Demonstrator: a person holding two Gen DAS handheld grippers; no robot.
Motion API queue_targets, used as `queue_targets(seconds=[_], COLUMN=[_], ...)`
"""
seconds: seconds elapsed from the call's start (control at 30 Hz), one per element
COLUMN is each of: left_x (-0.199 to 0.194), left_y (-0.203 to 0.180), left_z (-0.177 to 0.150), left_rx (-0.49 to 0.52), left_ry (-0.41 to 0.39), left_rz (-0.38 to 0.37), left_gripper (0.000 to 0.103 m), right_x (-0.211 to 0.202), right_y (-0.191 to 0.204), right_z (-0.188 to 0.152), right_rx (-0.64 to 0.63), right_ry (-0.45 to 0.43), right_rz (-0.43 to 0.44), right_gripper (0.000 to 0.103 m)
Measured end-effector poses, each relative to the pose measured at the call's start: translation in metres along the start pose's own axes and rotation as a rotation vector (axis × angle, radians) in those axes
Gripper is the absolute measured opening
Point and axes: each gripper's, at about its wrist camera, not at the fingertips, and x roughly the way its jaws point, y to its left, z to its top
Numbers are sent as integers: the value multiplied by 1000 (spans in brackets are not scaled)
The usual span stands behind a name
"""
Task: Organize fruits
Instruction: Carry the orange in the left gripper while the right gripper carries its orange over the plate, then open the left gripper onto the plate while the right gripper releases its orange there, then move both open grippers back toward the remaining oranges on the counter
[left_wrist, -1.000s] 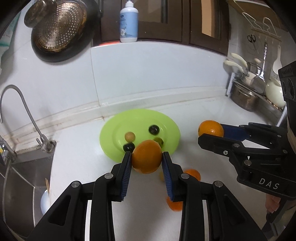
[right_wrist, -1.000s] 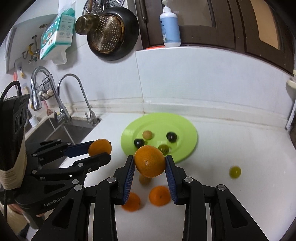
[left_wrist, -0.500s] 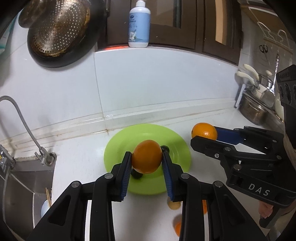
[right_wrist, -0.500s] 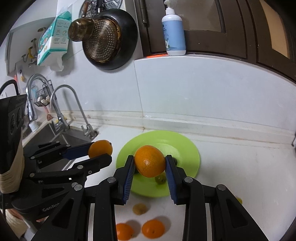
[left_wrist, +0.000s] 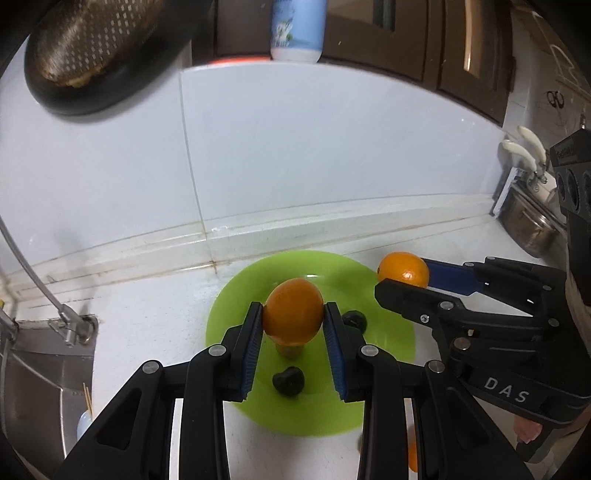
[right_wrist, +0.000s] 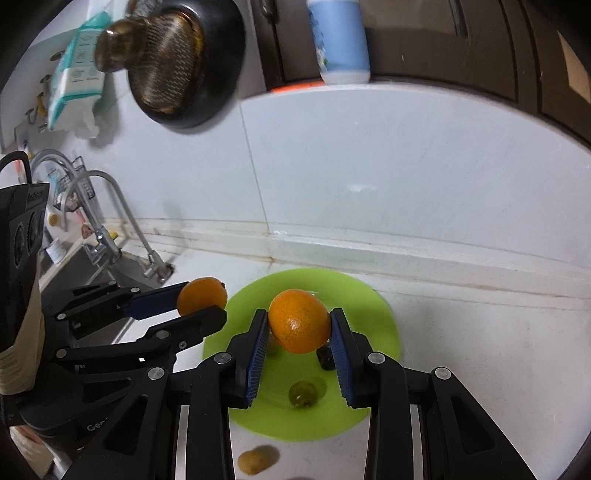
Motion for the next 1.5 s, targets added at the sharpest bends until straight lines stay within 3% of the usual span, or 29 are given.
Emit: queue_targets(seconds=[0.4,0.63,0.73,0.83,1.5], left_x=[61,70,70,67,-12], left_y=[16,13,14,15,-2], left_z=[5,9,11,13,1], left_rx=[-29,-12,-10,-15,5], left_ry=[101,129,133,131,16], left_rz=[10,5,12,7,87], left_gripper=[33,33,38,45,56], right_x=[63,75,77,76,3], right_y=[-15,-22,-23,-24,-15], right_z=[-1,0,1,2,-7], right_rx=[-5,6,2,10,3], right_ry=[99,124,131,127,28], right_rz=[-33,-23,-29,-41,-49], right_gripper=[34,34,35,38,38])
